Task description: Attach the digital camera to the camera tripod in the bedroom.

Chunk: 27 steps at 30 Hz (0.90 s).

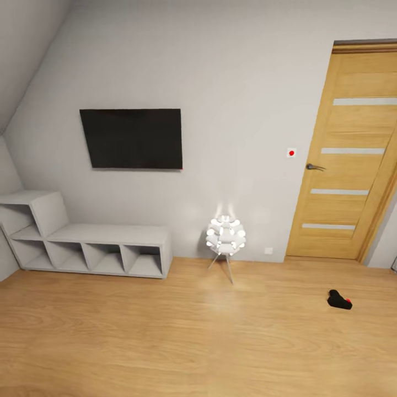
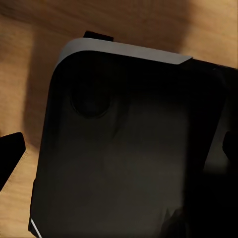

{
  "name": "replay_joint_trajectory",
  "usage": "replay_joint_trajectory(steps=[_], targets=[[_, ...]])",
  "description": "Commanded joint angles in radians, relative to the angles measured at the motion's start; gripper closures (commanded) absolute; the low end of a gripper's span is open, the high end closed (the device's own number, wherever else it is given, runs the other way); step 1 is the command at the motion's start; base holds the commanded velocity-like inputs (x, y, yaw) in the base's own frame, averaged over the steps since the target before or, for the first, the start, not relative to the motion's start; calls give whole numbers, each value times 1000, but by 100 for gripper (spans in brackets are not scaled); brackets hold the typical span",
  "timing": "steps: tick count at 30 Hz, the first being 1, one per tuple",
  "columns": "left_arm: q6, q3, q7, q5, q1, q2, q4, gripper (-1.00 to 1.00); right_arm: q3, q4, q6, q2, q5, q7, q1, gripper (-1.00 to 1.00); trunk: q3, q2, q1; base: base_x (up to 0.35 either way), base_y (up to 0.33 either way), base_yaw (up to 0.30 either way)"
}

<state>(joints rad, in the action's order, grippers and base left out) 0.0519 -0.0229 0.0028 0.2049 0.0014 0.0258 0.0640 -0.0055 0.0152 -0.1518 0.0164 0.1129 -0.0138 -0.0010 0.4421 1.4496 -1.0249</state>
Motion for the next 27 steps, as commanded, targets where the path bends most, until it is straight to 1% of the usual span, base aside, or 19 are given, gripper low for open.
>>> replay_joint_trajectory(steps=[1, 12, 18, 27], targets=[[2, -2, 0, 5, 0, 0, 1, -100, -1, 2, -5, 0, 9, -1, 0, -100, 1, 0, 0, 44, 91, 0], [2, -3, 0, 5, 0, 1, 2, -100, -2, 2, -5, 0, 9, -2, 0, -100, 1, 0, 0, 9, 19, -13], [2, -3, 0, 5, 0, 2, 2, -100, -3, 2, -5, 0, 8, -2, 0, -100, 1, 0, 0, 0, 1, -176], [2, -3, 0, 5, 0, 2, 2, -100, -4, 2, -5, 0, 8, -2, 0, -100, 1, 0, 0, 0, 0, -229]])
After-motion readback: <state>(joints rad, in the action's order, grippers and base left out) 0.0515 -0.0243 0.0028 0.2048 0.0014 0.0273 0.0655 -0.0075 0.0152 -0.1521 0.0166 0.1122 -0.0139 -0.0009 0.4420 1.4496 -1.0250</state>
